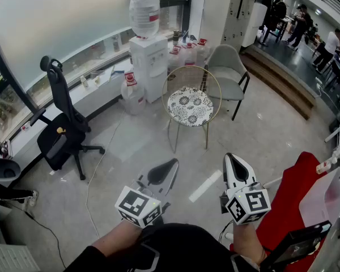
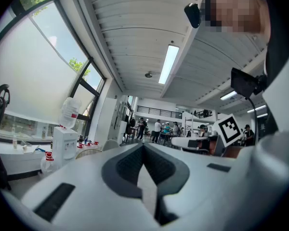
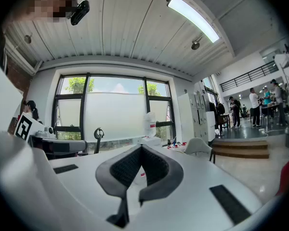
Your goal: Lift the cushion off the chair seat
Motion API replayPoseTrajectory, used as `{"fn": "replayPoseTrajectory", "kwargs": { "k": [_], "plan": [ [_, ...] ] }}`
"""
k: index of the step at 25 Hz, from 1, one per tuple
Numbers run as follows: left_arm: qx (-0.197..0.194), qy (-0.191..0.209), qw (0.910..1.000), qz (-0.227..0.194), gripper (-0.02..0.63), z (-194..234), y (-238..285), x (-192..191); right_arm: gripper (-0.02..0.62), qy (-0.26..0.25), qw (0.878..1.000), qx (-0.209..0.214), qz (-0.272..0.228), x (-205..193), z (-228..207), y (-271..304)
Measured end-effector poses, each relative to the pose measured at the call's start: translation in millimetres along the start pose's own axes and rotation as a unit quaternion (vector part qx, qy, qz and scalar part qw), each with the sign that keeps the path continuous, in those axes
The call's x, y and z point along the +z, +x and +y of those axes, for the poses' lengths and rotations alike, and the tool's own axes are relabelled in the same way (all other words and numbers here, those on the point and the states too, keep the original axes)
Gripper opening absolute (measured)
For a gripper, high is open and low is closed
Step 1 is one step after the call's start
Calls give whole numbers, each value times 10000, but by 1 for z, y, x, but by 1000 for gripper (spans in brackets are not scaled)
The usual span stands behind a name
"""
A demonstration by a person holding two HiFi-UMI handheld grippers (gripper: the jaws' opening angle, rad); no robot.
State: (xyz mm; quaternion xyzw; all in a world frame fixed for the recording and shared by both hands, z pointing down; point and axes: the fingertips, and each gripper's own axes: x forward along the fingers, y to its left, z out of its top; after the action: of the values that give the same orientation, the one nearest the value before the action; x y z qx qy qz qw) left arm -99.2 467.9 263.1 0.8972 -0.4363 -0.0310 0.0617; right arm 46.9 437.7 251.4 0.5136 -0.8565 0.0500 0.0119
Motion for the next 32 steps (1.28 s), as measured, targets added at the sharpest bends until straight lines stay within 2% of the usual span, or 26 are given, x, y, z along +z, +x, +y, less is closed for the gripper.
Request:
{"fn": "replayPoseTrajectory", "kwargs": {
  "k": [6,14,28,32],
  "plan": [
    [89,-78,9999,-42,8,13,4,2,3,-90,10000,-43,2,2,2,8],
    [-8,-161,9999,50,8,20,4,-4,3,-20,9998,-216,41,-3,3,15],
    [-527,-339,9977,259,8,61,13,-15,3,-32,9987,-453,225,-17,22,50],
    [-490,-399,9979,163,8,74,19,-14,3,-69,9984,-510,242,-20,15,59]
  ]
}}
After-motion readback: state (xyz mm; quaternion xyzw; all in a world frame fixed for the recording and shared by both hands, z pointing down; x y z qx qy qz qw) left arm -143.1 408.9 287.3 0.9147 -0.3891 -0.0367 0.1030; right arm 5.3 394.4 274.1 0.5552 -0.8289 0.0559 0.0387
